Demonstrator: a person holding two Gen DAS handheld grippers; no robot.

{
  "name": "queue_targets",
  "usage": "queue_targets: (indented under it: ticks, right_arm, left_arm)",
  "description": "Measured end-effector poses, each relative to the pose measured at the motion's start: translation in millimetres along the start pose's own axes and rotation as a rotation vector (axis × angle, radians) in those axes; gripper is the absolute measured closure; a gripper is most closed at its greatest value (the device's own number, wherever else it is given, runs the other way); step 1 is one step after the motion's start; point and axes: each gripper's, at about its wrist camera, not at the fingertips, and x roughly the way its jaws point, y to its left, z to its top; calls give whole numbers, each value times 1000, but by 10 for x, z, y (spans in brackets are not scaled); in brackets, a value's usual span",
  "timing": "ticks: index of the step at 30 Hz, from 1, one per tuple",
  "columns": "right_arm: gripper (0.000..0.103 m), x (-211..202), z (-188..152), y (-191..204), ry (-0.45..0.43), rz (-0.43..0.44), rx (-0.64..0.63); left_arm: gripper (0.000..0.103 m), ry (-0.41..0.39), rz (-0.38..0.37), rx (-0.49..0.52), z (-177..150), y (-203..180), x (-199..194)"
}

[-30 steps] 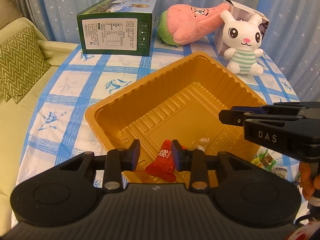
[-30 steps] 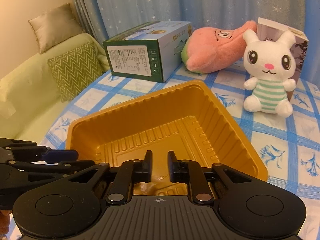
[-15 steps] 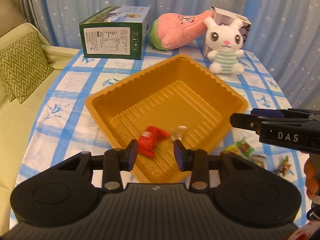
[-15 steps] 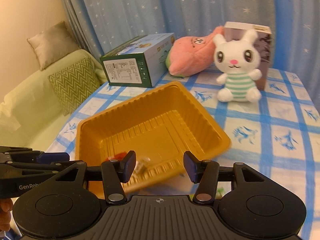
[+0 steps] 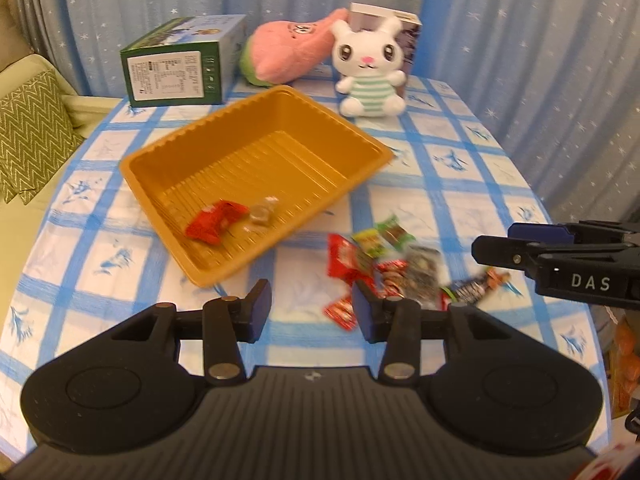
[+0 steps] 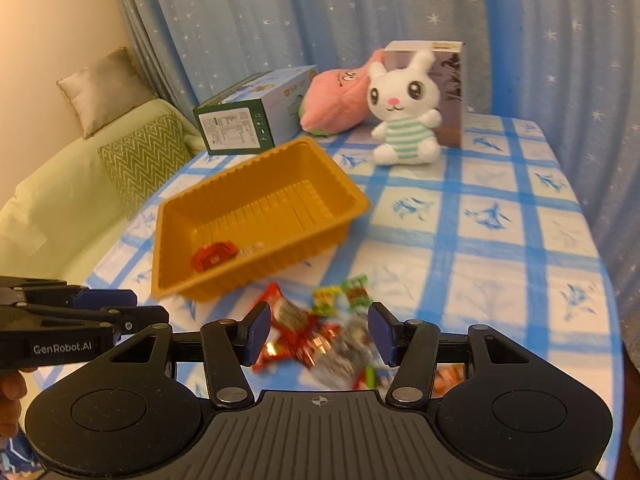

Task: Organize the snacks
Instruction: 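Withdraw both grippers back toward the snack pile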

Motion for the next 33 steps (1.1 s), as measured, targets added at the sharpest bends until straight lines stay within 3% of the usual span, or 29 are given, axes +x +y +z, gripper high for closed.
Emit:
queue_targets:
  ticks: [16,33]
  right_arm:
    - [48,-583,-682,-575,71,-52,76]
    - [48,-419,-867,-915,145,-99,145]
  left_arm:
    - [61,6,-14,37,-553,-473,-230]
    - [61,29,26,34,-651,-460,-147]
